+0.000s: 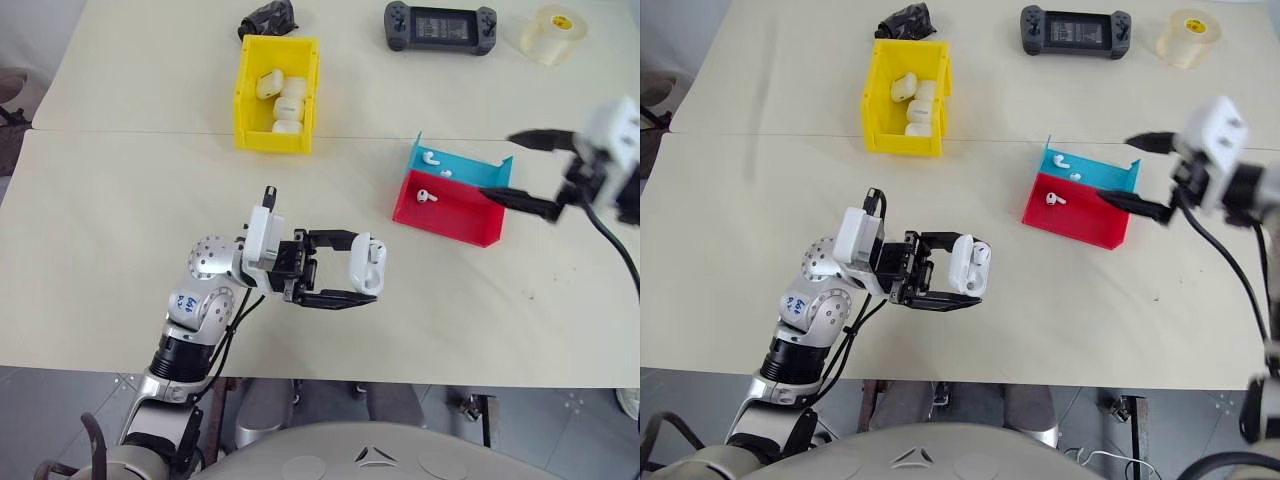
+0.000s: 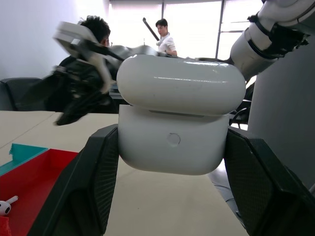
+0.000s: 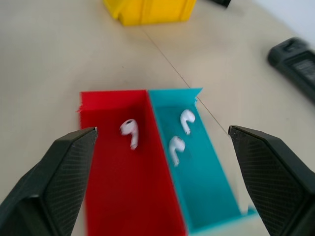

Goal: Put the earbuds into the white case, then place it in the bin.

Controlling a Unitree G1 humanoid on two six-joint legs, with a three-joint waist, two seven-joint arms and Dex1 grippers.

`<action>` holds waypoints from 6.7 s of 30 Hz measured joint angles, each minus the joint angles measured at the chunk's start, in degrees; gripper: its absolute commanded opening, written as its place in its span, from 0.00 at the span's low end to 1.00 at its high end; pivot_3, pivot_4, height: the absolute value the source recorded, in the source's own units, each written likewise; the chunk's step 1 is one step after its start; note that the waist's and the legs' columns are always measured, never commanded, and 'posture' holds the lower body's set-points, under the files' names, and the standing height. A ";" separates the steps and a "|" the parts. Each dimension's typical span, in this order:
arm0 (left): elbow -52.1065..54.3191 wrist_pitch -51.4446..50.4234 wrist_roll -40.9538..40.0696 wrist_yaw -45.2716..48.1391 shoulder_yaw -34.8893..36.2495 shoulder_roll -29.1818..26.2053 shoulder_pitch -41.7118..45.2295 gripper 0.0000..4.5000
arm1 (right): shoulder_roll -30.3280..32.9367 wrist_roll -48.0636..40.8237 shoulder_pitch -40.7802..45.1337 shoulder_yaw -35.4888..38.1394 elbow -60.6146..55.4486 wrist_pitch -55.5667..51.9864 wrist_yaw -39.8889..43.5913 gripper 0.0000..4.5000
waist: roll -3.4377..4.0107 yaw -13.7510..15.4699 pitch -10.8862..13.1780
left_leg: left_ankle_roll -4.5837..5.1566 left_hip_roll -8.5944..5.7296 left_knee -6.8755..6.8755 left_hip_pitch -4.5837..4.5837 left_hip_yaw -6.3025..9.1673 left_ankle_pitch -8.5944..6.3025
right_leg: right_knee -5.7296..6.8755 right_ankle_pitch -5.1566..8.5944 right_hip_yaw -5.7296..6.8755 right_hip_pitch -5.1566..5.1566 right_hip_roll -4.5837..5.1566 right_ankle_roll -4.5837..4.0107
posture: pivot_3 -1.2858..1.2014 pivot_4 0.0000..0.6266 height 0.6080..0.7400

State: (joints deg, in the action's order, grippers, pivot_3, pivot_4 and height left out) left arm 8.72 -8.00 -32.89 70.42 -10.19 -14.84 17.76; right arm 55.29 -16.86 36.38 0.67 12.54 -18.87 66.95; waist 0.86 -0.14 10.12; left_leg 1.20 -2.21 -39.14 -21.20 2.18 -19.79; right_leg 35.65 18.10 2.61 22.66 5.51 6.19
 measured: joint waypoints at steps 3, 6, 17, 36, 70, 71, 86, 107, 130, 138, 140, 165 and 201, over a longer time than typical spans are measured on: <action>0.14 0.16 0.16 -1.11 0.00 0.25 -0.40 0.64 | -2.52 6.94 11.09 -7.74 8.76 -3.06 0.11 0.99 | -0.01 0.54 0.01 | 0.02 -0.07 0.03 -0.11 0.23 -0.01 | -0.01 0.00 0.12 0.04 0.05 -0.01 | 0.52 0.24 1.00; 0.43 0.54 0.52 -2.33 -0.38 0.70 -0.63 0.64 | -6.16 12.98 18.74 -13.79 17.96 -3.16 0.85 0.99 | -0.01 0.94 0.01 | 0.07 -0.17 0.07 -0.21 0.25 -0.05 | 0.06 0.00 0.17 0.07 0.13 -0.01 | 0.52 0.24 1.00; 2.02 1.17 1.58 -5.53 -1.19 1.00 -1.97 0.64 | -17.00 26.22 33.55 -20.78 46.65 5.65 -0.03 0.99 | -0.02 0.63 0.01 | 0.07 -0.21 -0.01 -0.29 0.30 -0.05 | 0.23 0.00 0.24 0.15 0.13 0.00 | 0.52 0.24 1.00; 2.04 1.19 1.59 -6.82 -0.93 0.39 -1.78 0.64 | -21.60 31.75 36.01 -20.52 55.96 16.28 -0.47 0.48 | -0.01 -0.90 0.01 | -0.03 -0.15 -0.01 -0.23 0.28 0.01 | 0.31 0.00 0.21 0.15 0.07 0.00 | 0.52 0.24 1.00; 2.62 1.19 1.59 -7.82 -0.09 -0.32 -1.58 0.64 | -25.84 34.43 37.53 -19.34 58.20 17.70 -1.34 0.22 | 0.00 -1.49 0.01 | -0.09 -0.12 0.00 -0.14 0.28 0.04 | 0.36 0.00 0.18 0.11 0.06 -0.01 | 0.52 0.24 1.00; 2.66 1.19 1.59 -7.82 -0.09 -0.32 -1.58 0.64 | -25.83 34.55 37.53 -19.31 58.20 17.71 -1.35 0.22 | 0.00 -1.49 0.01 | -0.09 -0.12 0.00 -0.13 0.28 0.04 | 0.36 0.00 0.18 0.11 0.06 -0.01 | 0.52 0.24 1.00; 2.93 1.19 1.59 -7.82 -0.01 -0.33 -1.71 0.64 | -23.96 33.98 37.93 -16.63 58.51 10.97 -0.41 0.62 | 0.01 -1.44 0.02 | -0.09 -0.15 0.02 -0.14 0.27 0.04 | 0.35 0.00 0.18 0.11 0.09 -0.01 | 0.52 0.24 1.00; 2.99 1.19 1.58 -7.02 -0.03 -0.01 -1.55 0.64 | -24.33 31.32 34.47 -15.33 50.54 0.96 -1.73 0.62 | 0.01 -1.44 0.02 | -0.09 -0.14 0.02 -0.14 0.26 0.04 | 0.35 0.00 0.18 0.11 0.08 -0.01 | 0.52 0.24 1.00; 2.99 1.16 1.58 -7.23 0.08 -0.11 -1.45 0.64 | -24.34 31.08 34.38 -15.97 49.67 -0.46 -1.37 0.04 | 0.01 -1.44 0.02 | -0.09 -0.14 0.02 -0.13 0.26 0.04 | 0.35 0.00 0.18 0.10 0.08 -0.01 | 0.52 0.24 1.00; 2.99 1.17 1.58 -7.23 0.09 -0.09 -1.02 0.64 | -22.86 28.73 34.37 -14.76 48.52 -1.11 1.28 0.32 | 0.01 -1.41 0.02 | -0.09 -0.15 0.03 -0.14 0.26 0.04 | 0.34 0.00 0.18 0.11 0.08 0.00 | 0.52 0.24 1.00; 2.99 1.16 1.57 -7.22 0.12 -0.12 -1.03 0.64 | -21.88 28.52 34.62 -14.14 48.01 -1.06 1.90 0.47 | 0.01 -1.35 0.02 | -0.09 -0.16 0.03 -0.15 0.27 0.04 | 0.34 0.00 0.18 0.11 0.09 -0.01 | 0.52 0.24 1.00; 2.99 1.15 1.56 -7.56 0.20 -0.05 -1.05 0.64 | -17.85 33.98 34.27 -19.96 50.78 27.16 8.89 0.84 | 0.02 -1.36 0.03 | -0.09 -0.15 0.03 -0.15 0.26 0.04 | 0.31 0.00 0.19 0.11 0.09 0.00 | 0.52 0.24 1.00; 4.78 -0.01 1.05 -9.19 0.90 -2.42 -4.00 0.64 | -18.96 35.86 34.58 -21.58 55.34 45.51 18.77 0.50 | 0.02 -1.42 0.03 | -0.09 -0.13 0.03 -0.14 0.27 0.04 | 0.31 0.00 0.19 0.11 0.09 -0.01 | 0.52 0.24 1.00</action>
State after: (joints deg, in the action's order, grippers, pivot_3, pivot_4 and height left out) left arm 13.50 -8.01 -31.84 61.23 -9.28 -17.26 13.76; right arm 36.33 19.01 70.96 -20.91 67.88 26.64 85.72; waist 0.88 -1.55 10.15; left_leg 1.11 -2.34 -39.11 -21.34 2.45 -19.74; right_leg 35.95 18.10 2.80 22.77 5.60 6.18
